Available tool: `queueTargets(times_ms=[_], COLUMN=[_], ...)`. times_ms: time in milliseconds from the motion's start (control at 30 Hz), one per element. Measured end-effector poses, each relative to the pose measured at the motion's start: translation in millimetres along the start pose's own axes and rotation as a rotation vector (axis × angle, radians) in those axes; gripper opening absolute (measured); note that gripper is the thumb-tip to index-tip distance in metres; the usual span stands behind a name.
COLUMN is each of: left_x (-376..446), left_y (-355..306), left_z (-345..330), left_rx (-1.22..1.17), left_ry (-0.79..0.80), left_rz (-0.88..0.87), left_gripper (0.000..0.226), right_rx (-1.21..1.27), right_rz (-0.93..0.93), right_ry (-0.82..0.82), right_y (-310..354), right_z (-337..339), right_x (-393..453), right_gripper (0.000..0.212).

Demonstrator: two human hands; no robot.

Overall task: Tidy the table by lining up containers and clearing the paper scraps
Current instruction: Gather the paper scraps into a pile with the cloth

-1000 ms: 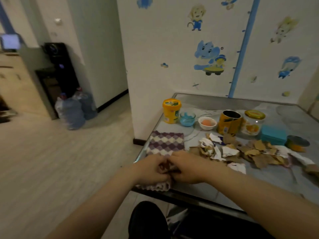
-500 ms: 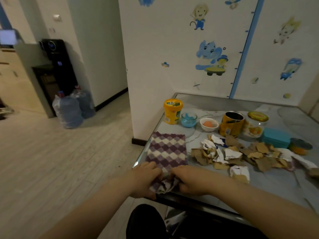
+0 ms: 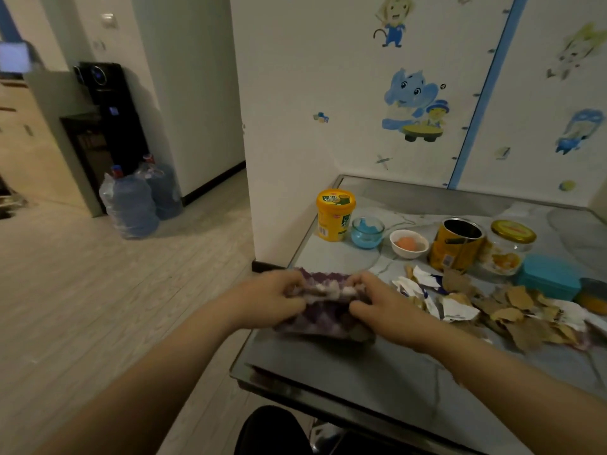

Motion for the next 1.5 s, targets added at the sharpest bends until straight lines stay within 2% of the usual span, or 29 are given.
queueTargets(times_ms=[67,133,267,300,333,400,467,567,633,767,867,967,1033,1167,1400,1500], left_x=[23.9,51.6,70.5,69.5,70.8,73.6,69.7,70.6,75.2,81.1,76.8,76.4,72.5,65.5,68.5,71.9], left_y=[-0.3,2.8,13.4,10.1,5.0,-8.6,-20.1,-19.6,-18.9,-12.2,-16.0,-11.8,-3.6,-7.9,-12.1,-19.4], left_z=[22.3,31.0,27.8,19.2,5.3,-32.1,-67.8,-101.5,-106.8,-106.6,-101.1,-85.7,-73.0,-60.9,-67.8,-72.1], left_rx=[-0.069,-0.095,0.089,0.106,0.126,0.203,0.263,0.300,0.316,0.391,0.365,0.193,-0.011,-0.413,-0.685,-0.722], left_ry=[-0.127,-0.225,-0.610,-0.633,-0.586,-0.392,-0.203,-0.028,-0.059,-0.131,-0.161,-0.224,-0.261,-0.326,-0.424,-0.425], left_rz=[0.014,0.042,0.089,0.043,-0.025,-0.174,-0.268,-0.222,-0.217,-0.192,-0.187,-0.125,0.009,0.176,0.340,0.378], left_gripper=[0.020,0.033,0.053,0.051,0.048,0.046,0.065,0.097,0.099,0.084,0.083,0.071,0.056,0.049,0.060,0.060], right_rx=[0.124,0.126,0.073,0.054,0.031,-0.015,-0.049,-0.184,-0.296,-0.402,-0.559,-0.637,-0.651,-0.683,-0.734,-0.726], right_rz=[-0.062,-0.116,-0.210,-0.207,-0.199,-0.179,-0.151,-0.076,-0.005,0.201,0.223,0.167,0.122,0.049,-0.009,-0.017], right_ry=[-0.120,-0.228,-0.384,-0.405,-0.402,-0.372,-0.371,-0.333,-0.276,-0.169,-0.061,0.028,0.058,0.083,0.054,0.014], right_y=[-8.5,-19.9,-48.7,-52.6,-55.1,-60.1,-60.5,-51.3,-44.5,-27.3,-37.7,-56.2,-64.7,-78.9,-98.3,-104.6], right_z=[15.8,29.9,45.1,48.8,50.6,51.9,54.8,53.8,47.3,23.0,4.3,-6.3,-6.2,-0.1,22.7,31.7], right_x=[16.7,32.6,47.3,46.6,45.6,41.4,33.4,17.2,-0.8,-40.5,-64.9,-79.5,-84.9,-85.8,-84.9,-85.9], right_gripper=[0.031,0.045,0.073,0.075,0.074,0.069,0.059,0.044,0.039,0.035,0.039,0.051,0.060,0.064,0.066,0.066])
Point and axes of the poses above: each hand's wrist, its own x-axis towards the middle knuckle, its own z-axis out of the back of the hand, y = z × x, the point moved 10 cm from there along x, towards the middle knuckle, and after that the axes turned 9 degrees about z, right-handed, at the moved point
